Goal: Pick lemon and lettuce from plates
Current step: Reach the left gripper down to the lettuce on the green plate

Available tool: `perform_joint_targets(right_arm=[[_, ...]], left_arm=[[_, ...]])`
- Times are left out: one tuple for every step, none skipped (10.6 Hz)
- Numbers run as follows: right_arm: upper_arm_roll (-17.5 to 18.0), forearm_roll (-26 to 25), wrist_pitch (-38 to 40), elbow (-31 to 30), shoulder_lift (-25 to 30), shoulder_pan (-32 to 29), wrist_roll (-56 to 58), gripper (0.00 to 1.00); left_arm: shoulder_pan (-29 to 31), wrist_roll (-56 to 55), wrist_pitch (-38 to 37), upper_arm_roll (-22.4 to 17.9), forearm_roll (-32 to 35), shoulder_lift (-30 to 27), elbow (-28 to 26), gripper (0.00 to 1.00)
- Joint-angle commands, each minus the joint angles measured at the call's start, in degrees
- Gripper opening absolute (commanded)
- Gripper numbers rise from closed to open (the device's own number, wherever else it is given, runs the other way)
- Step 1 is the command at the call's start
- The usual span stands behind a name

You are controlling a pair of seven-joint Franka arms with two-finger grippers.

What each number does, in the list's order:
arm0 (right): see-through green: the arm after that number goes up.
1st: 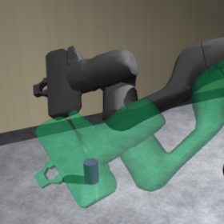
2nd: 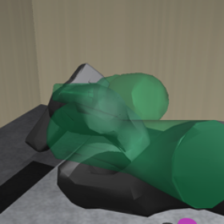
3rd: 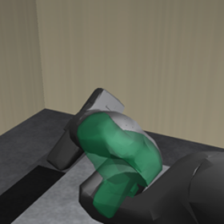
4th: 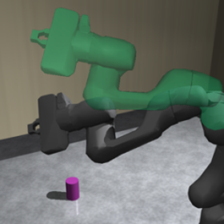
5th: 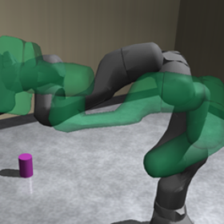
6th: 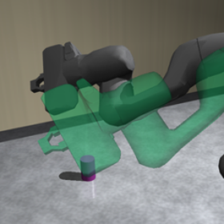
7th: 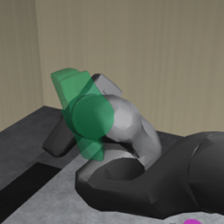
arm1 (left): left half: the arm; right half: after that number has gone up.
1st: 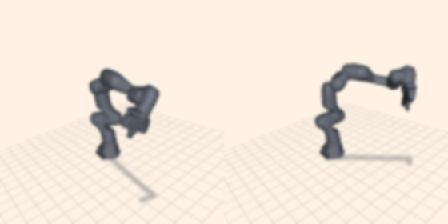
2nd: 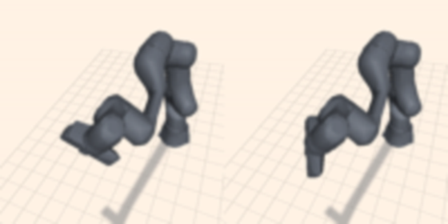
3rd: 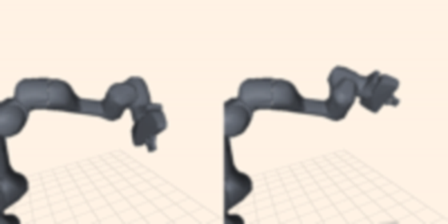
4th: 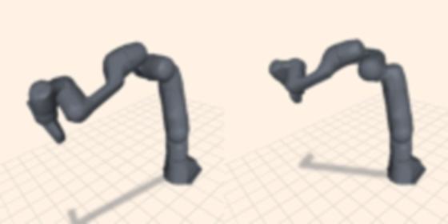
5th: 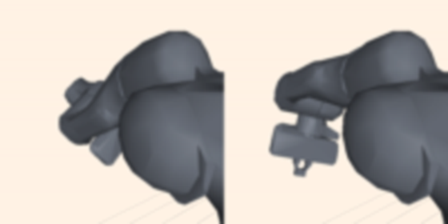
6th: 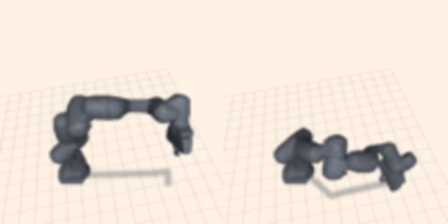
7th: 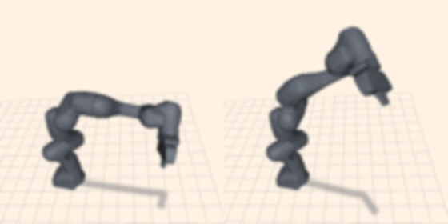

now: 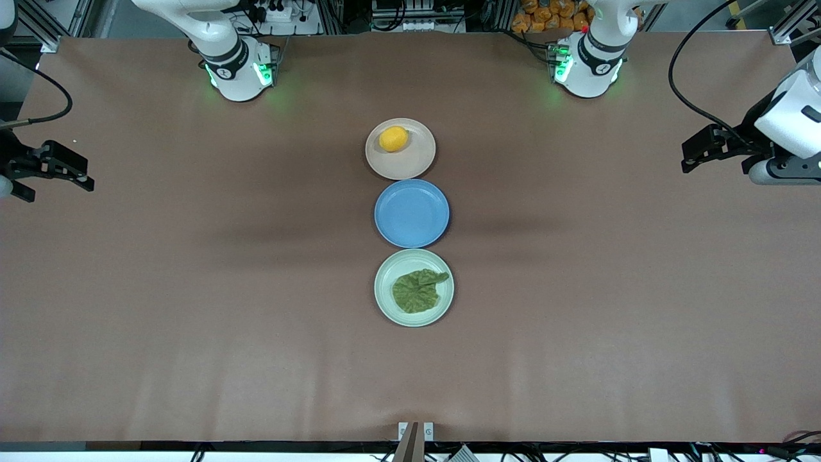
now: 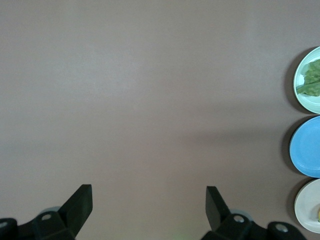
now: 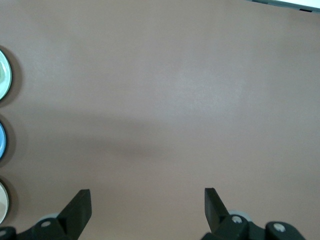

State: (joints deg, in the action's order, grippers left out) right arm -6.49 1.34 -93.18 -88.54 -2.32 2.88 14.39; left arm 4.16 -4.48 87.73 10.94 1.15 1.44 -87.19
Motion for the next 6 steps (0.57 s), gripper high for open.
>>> perform_joint_targets(right_arm=[[0.52, -0.28, 0.37, 0.56, -0.32, -0.77, 0.64, 1.0], [0.52, -0.28, 0.37, 0.56, -0.32, -0.68, 0.64, 1.0], [0.52, -0.28, 0.37, 0.56, -0.32, -0.77, 0.64, 1.0], [0.43, -0.28, 0.37, 0.56, -0.32, -0.68, 0.64, 1.0], [0.52, -0.28, 0.54, 0.56, -0.32, -0.68, 0.47, 1.0], [0.52, -0.28, 0.55, -0.4, -0.14, -0.6, 0.2, 1.0]], left_arm=[[0.15, 0.78, -0.89, -0.13, -1.24, 0.66, 0.96, 1.0], [0.24, 0.87, -0.89, -0.13, -1.24, 0.93, 0.88, 1.0], [0.15, 1.13, -0.89, -0.13, -1.24, 1.36, 0.88, 1.0], [-0.54, 1.14, -0.72, 0.13, -0.98, 1.98, 0.79, 1.0], [-1.25, 1.14, 0.07, 0.83, -0.63, 3.38, 0.79, 1.0], [-2.82, 1.14, 2.34, 1.36, -0.62, 4.78, 0.79, 1.0]])
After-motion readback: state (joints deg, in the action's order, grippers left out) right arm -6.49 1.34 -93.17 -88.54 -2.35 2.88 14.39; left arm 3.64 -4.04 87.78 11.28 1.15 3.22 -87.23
